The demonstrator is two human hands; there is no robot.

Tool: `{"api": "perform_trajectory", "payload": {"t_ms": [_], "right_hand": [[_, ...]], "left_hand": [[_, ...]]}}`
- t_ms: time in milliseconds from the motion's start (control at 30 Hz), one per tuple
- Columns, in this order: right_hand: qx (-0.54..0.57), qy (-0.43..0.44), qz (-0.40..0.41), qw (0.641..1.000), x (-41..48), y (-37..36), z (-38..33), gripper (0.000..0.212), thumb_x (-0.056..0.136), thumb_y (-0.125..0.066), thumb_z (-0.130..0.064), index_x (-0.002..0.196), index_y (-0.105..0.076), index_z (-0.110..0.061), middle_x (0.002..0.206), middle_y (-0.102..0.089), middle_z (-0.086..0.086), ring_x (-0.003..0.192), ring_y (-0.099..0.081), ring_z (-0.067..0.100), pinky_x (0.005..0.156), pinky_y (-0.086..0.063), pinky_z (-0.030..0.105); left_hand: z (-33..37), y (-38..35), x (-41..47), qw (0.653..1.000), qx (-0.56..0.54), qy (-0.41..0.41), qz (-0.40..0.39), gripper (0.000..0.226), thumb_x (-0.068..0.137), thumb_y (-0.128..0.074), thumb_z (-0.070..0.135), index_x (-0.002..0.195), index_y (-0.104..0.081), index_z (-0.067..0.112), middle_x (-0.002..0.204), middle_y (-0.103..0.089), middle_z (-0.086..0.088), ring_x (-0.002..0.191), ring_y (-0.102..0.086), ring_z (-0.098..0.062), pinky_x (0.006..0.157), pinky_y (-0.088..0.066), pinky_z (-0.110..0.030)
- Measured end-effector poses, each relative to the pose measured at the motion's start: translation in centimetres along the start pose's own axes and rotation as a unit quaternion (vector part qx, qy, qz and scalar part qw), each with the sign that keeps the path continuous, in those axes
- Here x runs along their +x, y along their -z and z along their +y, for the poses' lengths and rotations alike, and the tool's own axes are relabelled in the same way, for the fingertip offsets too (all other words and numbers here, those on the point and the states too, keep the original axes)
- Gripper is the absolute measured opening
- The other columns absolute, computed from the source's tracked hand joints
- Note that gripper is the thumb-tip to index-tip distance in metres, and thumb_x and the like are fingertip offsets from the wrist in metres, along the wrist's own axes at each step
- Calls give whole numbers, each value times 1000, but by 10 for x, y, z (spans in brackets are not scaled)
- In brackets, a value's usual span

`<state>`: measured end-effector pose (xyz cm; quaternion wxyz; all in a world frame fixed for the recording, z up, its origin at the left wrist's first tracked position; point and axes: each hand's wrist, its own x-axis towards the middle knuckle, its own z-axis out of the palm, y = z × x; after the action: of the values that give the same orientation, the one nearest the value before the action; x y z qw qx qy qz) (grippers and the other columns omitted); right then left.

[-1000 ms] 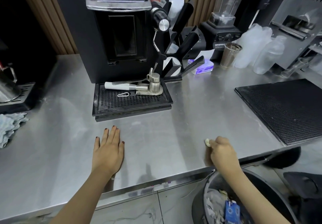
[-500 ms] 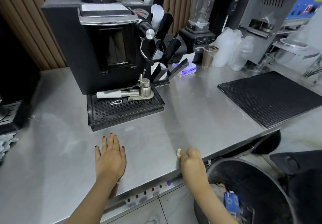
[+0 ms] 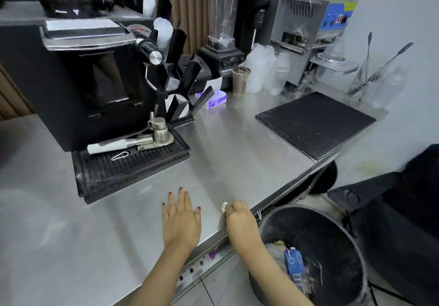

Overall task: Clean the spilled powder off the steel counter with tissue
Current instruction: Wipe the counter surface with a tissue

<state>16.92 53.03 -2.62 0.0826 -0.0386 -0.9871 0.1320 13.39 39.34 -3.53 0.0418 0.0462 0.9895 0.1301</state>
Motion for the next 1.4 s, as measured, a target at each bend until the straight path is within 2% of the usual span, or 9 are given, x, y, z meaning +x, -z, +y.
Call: {"api": "perform_trajectory", "payload": {"t_ms": [267, 467, 633, 733, 833, 900, 1067, 1200, 1400], "right_hand": [[12, -150, 18, 989, 54, 27, 92, 21, 48, -72, 17, 56, -62, 1, 60, -56, 14, 60, -59, 35, 44, -46, 28], [-13, -21, 28, 999, 32, 22, 87, 20, 40, -65, 2, 49, -59, -15, 52, -50, -4, 48, -51, 12, 41, -25, 16], [-29, -51, 8, 998, 64, 28, 124, 18, 50, -70, 7, 59, -64, -7, 59, -54, 4, 58, -57, 23, 43, -32, 20], [-19, -88, 43, 995, 100, 29, 125, 35, 76, -29, -5, 79, -63, 4, 73, -48, 11, 80, -54, 31, 57, -29, 27], [-12, 5, 5, 1000, 90, 26, 91, 7, 61, -66, -10, 55, -63, -14, 56, -54, -1, 56, -57, 16, 45, -27, 16], [-7, 110, -9, 994, 72, 15, 81, 30, 36, -84, -5, 51, -62, -18, 52, -53, -6, 49, -52, 11, 41, -27, 16], [22, 97, 0, 995, 104, 7, 87, 17, 53, -76, 2, 54, -62, -9, 58, -54, 1, 56, -53, 19, 39, -29, 24], [48, 47, -35, 997, 142, 0, 77, 16, 86, -43, 3, 90, -59, 5, 94, -50, 13, 94, -46, 25, 63, -27, 31], [16, 131, -8, 991, 85, 7, 86, 25, 46, -85, -2, 54, -64, -11, 55, -53, -1, 50, -50, 15, 39, -27, 17]], "left_hand": [[60, -14, 34, 996, 8, -92, -20, 54, 98, -10, 35, 147, 6, 18, 155, 13, 6, 142, 15, -22, 117, 5, -41], [84, -22, 55, 995, -4, -98, 0, 52, 98, -11, 32, 147, 1, 17, 156, 9, 6, 143, 11, -19, 117, 2, -39], [87, -22, 58, 997, -37, 49, 42, 54, 97, -15, 25, 146, -2, 8, 156, 4, -5, 144, 6, -22, 117, 2, -40], [88, -22, 59, 993, -42, 102, 47, 54, 97, -16, 24, 146, 0, 7, 156, 5, -5, 144, 7, -23, 117, 3, -42], [90, -23, 62, 992, -44, 109, 41, 54, 97, -15, 24, 146, 2, 8, 156, 8, -5, 143, 10, -22, 117, 5, -42], [90, -23, 63, 992, -43, 111, 39, 54, 97, -14, 24, 146, 3, 8, 156, 10, -5, 143, 12, -22, 117, 5, -42], [91, -21, 65, 992, -39, 111, 35, 54, 97, -14, 24, 146, 4, 8, 156, 11, -6, 143, 12, -22, 117, 7, -42], [90, -20, 65, 992, -34, 117, 33, 54, 97, -14, 24, 146, 4, 8, 156, 10, -5, 143, 12, -22, 117, 6, -43], [89, -20, 65, 992, -27, 116, 29, 55, 97, -14, 24, 146, 4, 8, 156, 11, -6, 143, 12, -23, 117, 6, -43]]}}
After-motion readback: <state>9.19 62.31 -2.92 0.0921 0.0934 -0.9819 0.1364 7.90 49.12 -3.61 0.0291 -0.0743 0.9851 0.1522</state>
